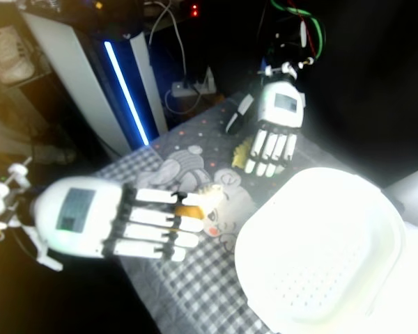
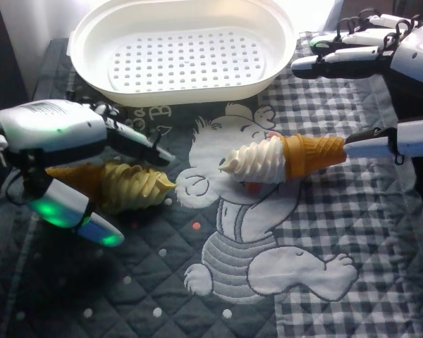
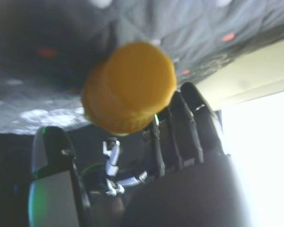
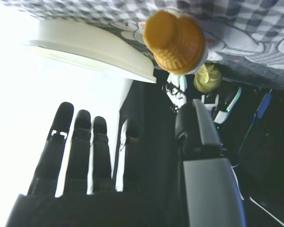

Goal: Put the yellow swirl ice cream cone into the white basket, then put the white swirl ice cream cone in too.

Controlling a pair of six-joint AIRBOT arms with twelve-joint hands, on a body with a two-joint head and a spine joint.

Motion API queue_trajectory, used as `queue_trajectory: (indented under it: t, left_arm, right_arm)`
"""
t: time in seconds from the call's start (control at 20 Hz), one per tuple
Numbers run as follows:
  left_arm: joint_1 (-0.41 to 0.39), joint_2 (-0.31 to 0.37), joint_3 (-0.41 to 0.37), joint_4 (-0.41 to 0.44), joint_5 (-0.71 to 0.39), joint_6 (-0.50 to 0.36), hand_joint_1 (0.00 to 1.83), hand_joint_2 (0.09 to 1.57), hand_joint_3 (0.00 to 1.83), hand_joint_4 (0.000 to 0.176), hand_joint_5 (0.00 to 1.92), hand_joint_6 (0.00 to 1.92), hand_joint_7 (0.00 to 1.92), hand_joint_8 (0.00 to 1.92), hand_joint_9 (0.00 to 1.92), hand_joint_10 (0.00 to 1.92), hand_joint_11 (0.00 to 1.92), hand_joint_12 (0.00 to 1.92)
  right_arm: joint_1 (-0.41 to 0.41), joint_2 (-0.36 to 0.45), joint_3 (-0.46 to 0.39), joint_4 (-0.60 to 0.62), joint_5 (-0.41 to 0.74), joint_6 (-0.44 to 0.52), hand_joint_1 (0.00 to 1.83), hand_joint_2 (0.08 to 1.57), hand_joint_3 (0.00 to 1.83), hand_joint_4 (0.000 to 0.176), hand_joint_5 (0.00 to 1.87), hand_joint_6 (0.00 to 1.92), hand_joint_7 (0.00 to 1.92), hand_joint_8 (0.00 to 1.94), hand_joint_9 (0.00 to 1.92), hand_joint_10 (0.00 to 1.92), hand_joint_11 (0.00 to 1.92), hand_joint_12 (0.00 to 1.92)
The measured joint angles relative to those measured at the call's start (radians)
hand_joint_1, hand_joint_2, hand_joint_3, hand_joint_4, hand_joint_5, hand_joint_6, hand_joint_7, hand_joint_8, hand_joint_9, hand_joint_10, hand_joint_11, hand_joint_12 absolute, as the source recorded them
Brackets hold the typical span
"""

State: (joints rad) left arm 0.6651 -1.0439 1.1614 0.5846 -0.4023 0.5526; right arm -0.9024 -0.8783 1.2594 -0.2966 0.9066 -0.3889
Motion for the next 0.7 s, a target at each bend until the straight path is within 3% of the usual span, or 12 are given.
queue_trajectory:
  t: [0.1, 0.15, 0.2, 0.25, 0.3, 0.35, 0.4, 0.45, 0.5, 0.55, 0.6, 0.7]
  left_arm:
    - [-0.022, -0.014, 0.000, 0.068, 0.036, -0.006, 0.74, 0.82, 0.00, 0.070, 0.48, 0.00, 0.55, 0.04, 0.19, 1.31, 0.18, 1.80]
    - [-0.024, -0.018, 0.000, 0.078, 0.039, -0.007, 0.77, 0.82, 0.00, 0.052, 0.46, 0.00, 0.51, 0.03, 0.13, 1.42, 0.19, 1.89]
    - [-0.024, -0.019, 0.000, 0.080, 0.045, -0.008, 0.78, 0.85, 0.00, 0.062, 0.46, 0.00, 0.48, 0.02, 0.13, 1.32, 0.16, 1.78]
    - [-0.024, -0.019, 0.000, 0.087, 0.052, -0.008, 0.86, 0.84, 0.01, 0.041, 0.51, 0.03, 0.24, 0.77, 0.13, 1.52, 0.25, 1.89]
    - [-0.028, -0.019, 0.000, 0.100, 0.065, -0.008, 0.89, 0.88, 0.01, 0.052, 0.49, 0.01, 0.25, 0.64, 0.15, 1.44, 0.27, 1.86]
    - [-0.030, -0.019, 0.000, 0.108, 0.071, -0.008, 1.03, 0.88, 0.00, 0.000, 0.56, 0.01, 0.43, 0.43, 0.33, 1.27, 0.43, 1.67]
    - [-0.030, -0.019, 0.002, 0.110, 0.077, -0.008, 1.15, 0.95, 0.01, 0.000, 0.62, 0.01, 0.61, 0.26, 0.49, 1.12, 0.57, 1.55]
    - [-0.031, -0.022, 0.005, 0.111, 0.081, -0.007, 1.41, 1.12, 0.01, 0.000, 0.74, 0.01, 0.76, 1.11, 0.72, 1.27, 0.79, 1.42]
    - [-0.036, -0.026, 0.017, 0.109, 0.084, -0.008, 1.36, 1.17, 0.00, 0.000, 0.77, 0.81, 0.77, 1.26, 0.84, 1.41, 0.83, 1.35]
    - [-0.038, -0.027, 0.021, 0.105, 0.085, -0.005, 1.36, 1.19, 0.00, 0.000, 0.78, 1.02, 0.77, 1.35, 0.83, 1.45, 0.81, 1.41]
    - [-0.038, -0.031, 0.021, 0.099, 0.087, -0.005, 1.21, 1.21, 0.00, 0.000, 0.76, 1.23, 0.80, 1.34, 0.76, 1.34, 0.80, 1.43]
    - [-0.041, -0.032, 0.021, 0.080, 0.087, 0.021, 1.22, 1.21, 0.00, 0.000, 0.80, 1.09, 0.81, 1.44, 0.76, 1.32, 0.79, 1.48]
  right_arm:
    - [0.000, 0.000, 0.000, -0.002, 0.000, 0.000, 0.92, 1.02, 0.00, 0.160, 0.35, 0.00, 0.23, 0.00, 0.29, 0.01, 0.06, 0.91]
    - [0.000, 0.000, 0.000, -0.003, 0.001, 0.000, 0.93, 1.03, 0.00, 0.160, 0.35, 0.00, 0.22, 0.00, 0.29, 0.01, 0.05, 0.90]
    - [0.000, 0.000, 0.000, -0.003, 0.000, 0.000, 0.92, 1.02, 0.00, 0.162, 0.35, 0.00, 0.23, 0.00, 0.30, 0.01, 0.07, 0.91]
    - [0.000, 0.000, 0.000, -0.003, -0.002, 0.000, 0.92, 1.02, 0.00, 0.160, 0.36, 0.00, 0.24, 0.01, 0.30, 0.01, 0.07, 0.91]
    - [0.000, 0.000, 0.000, -0.003, -0.003, 0.000, 0.92, 1.02, 0.00, 0.153, 0.35, 0.00, 0.23, 0.00, 0.30, 0.01, 0.06, 0.91]
    - [0.000, 0.000, 0.000, -0.004, -0.002, 0.000, 0.90, 1.04, 0.00, 0.152, 0.34, 0.00, 0.22, 0.00, 0.28, 0.00, 0.01, 0.94]
    - [0.000, 0.000, 0.000, -0.004, -0.002, 0.000, 0.90, 1.04, 0.00, 0.150, 0.34, 0.00, 0.22, 0.00, 0.28, 0.00, 0.01, 0.95]
    - [0.000, 0.000, 0.000, -0.004, -0.001, 0.000, 0.90, 1.04, 0.00, 0.149, 0.34, 0.00, 0.20, 0.00, 0.25, 0.00, 0.00, 0.92]
    - [0.000, 0.000, 0.000, -0.004, -0.002, 0.000, 0.90, 1.05, 0.00, 0.151, 0.33, 0.00, 0.20, 0.00, 0.25, 0.00, 0.00, 0.91]
    - [0.000, 0.000, 0.000, -0.005, -0.002, 0.000, 0.90, 1.04, 0.00, 0.148, 0.34, 0.00, 0.21, 0.00, 0.26, 0.00, 0.00, 0.93]
    - [0.000, -0.001, 0.000, -0.007, 0.000, 0.000, 0.88, 1.04, 0.00, 0.164, 0.33, 0.00, 0.21, 0.00, 0.26, 0.00, 0.00, 0.94]
    - [0.000, -0.001, 0.000, -0.007, -0.001, 0.000, 0.88, 1.05, 0.00, 0.164, 0.32, 0.00, 0.20, 0.00, 0.25, 0.00, 0.00, 0.93]
